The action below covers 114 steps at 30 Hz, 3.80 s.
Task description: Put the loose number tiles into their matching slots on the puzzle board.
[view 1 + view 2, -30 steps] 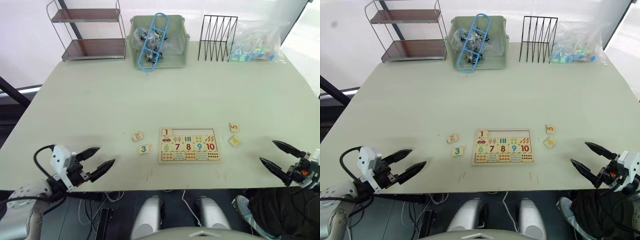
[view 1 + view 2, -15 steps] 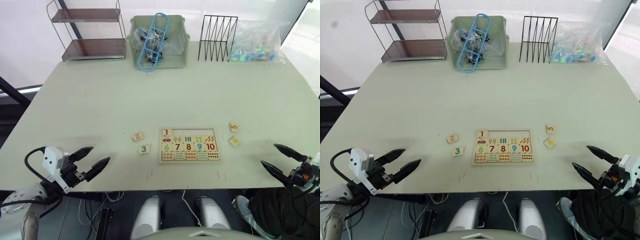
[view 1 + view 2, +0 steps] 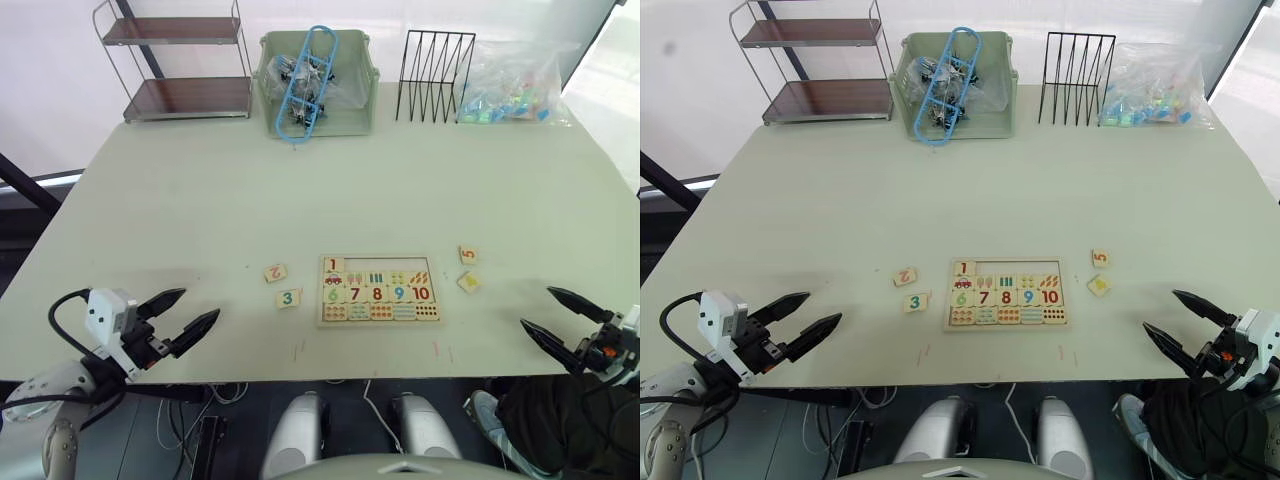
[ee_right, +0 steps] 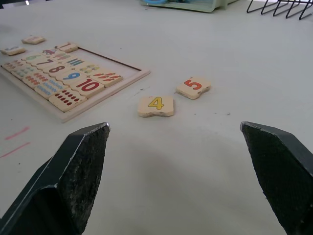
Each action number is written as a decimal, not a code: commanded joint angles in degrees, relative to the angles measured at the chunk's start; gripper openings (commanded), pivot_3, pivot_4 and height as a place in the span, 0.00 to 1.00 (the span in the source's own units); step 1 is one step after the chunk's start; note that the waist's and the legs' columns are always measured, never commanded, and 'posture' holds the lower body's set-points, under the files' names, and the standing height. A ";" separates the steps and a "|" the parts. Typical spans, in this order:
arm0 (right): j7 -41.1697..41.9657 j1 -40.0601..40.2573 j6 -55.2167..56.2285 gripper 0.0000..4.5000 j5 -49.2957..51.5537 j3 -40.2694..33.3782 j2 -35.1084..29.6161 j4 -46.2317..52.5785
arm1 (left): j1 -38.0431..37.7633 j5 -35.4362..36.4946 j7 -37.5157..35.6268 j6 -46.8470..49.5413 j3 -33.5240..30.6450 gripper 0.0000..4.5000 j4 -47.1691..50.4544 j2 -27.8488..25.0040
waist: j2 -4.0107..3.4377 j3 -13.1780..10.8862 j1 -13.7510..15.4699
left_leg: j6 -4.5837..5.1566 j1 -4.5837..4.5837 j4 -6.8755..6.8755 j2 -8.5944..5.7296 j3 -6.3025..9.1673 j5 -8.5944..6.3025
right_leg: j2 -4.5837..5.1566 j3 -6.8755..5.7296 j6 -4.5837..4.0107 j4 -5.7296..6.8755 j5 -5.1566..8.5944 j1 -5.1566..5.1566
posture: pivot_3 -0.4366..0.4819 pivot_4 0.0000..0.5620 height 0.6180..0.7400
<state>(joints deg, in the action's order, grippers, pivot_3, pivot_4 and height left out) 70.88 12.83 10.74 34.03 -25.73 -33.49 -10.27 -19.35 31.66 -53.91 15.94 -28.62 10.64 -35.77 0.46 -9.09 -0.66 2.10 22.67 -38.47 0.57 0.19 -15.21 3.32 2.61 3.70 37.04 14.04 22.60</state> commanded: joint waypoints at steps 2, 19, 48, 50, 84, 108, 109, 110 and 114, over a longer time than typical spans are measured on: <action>0.19 -0.25 0.92 1.00 0.49 -0.83 -0.29 1.17 | -0.47 0.46 0.06 -0.17 -0.37 0.99 2.28 -0.78 | 0.00 0.00 0.00 | 0.00 0.00 0.00 0.00 0.00 0.00 | 0.22 0.00 0.00 -0.01 0.00 0.00 | 0.48 0.27 1.00; 1.43 -0.50 -0.20 1.00 1.30 -0.14 -0.53 2.31 | -0.81 5.96 25.03 15.12 2.91 0.99 22.90 10.69 | 0.01 0.00 0.03 | 0.00 0.01 0.01 0.00 0.01 0.00 | 0.30 -0.01 0.00 -0.05 -0.01 -0.02 | 0.48 0.27 1.00; 13.95 -2.99 -5.22 1.00 7.26 -0.41 -4.91 7.36 | 20.10 -11.43 70.24 46.66 24.99 0.99 31.59 28.70 | 0.03 0.01 0.41 | -0.01 0.01 -0.02 -0.15 0.13 0.01 | -0.19 0.00 0.23 -0.06 -0.13 -0.10 | 0.48 0.27 1.00; 13.95 -3.05 -5.34 1.00 7.19 -0.43 -4.89 7.44 | 20.86 -12.52 70.26 47.33 25.45 0.99 31.08 29.25 | 0.03 0.01 0.42 | -0.01 0.02 -0.02 -0.15 0.13 0.01 | -0.19 0.01 0.23 -0.06 -0.14 -0.10 | 0.48 0.27 1.00; 14.19 -5.43 -4.95 1.00 6.75 1.54 -3.32 6.61 | 22.79 -19.89 64.88 53.12 24.80 0.51 29.18 33.94 | 0.00 0.02 0.95 | -0.03 0.02 -0.02 -0.18 0.13 0.02 | -0.17 0.03 0.23 -0.08 -0.14 -0.11 | 0.48 0.27 1.00; 16.93 -6.03 -4.16 1.00 6.68 2.59 -2.09 5.57 | 22.28 -19.05 50.50 49.44 21.31 0.42 28.82 22.73 | 0.01 0.01 1.34 | -0.04 0.02 -0.01 -0.15 0.16 0.03 | -0.16 0.00 0.06 -0.08 -0.04 -0.09 | 0.48 0.27 1.00; 17.03 -6.03 -4.19 1.00 6.68 2.59 -2.04 5.63 | 22.27 -19.04 50.06 49.30 21.16 0.37 28.64 22.44 | 0.02 0.01 1.34 | -0.04 0.02 -0.02 -0.15 0.16 0.03 | -0.15 0.00 0.05 -0.08 -0.03 -0.09 | 0.48 0.27 1.00; 17.13 -5.99 -4.22 1.00 6.72 2.59 -1.99 5.75 | 22.14 -18.98 49.46 49.05 21.11 0.36 28.52 21.99 | 0.02 0.01 1.34 | -0.04 0.02 -0.02 -0.15 0.15 0.03 | -0.15 0.00 0.04 -0.08 -0.03 -0.09 | 0.48 0.27 1.00; 17.28 -5.73 -4.41 1.00 6.89 2.72 -1.80 6.45 | 21.22 -18.53 46.24 47.56 20.60 0.35 28.12 18.43 | 0.01 0.01 1.33 | -0.04 0.03 -0.01 -0.14 0.16 0.03 | -0.15 0.00 0.04 -0.08 -0.03 -0.09 | 0.48 0.27 1.00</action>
<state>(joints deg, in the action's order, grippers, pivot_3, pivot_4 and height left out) 87.64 7.11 5.71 40.22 -22.87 -35.28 -5.29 2.31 12.64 -5.91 65.34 -6.72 38.38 -15.79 0.47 -9.08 0.67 2.06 22.69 -38.48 0.43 0.35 -15.19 3.18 2.60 3.74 36.96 14.02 22.51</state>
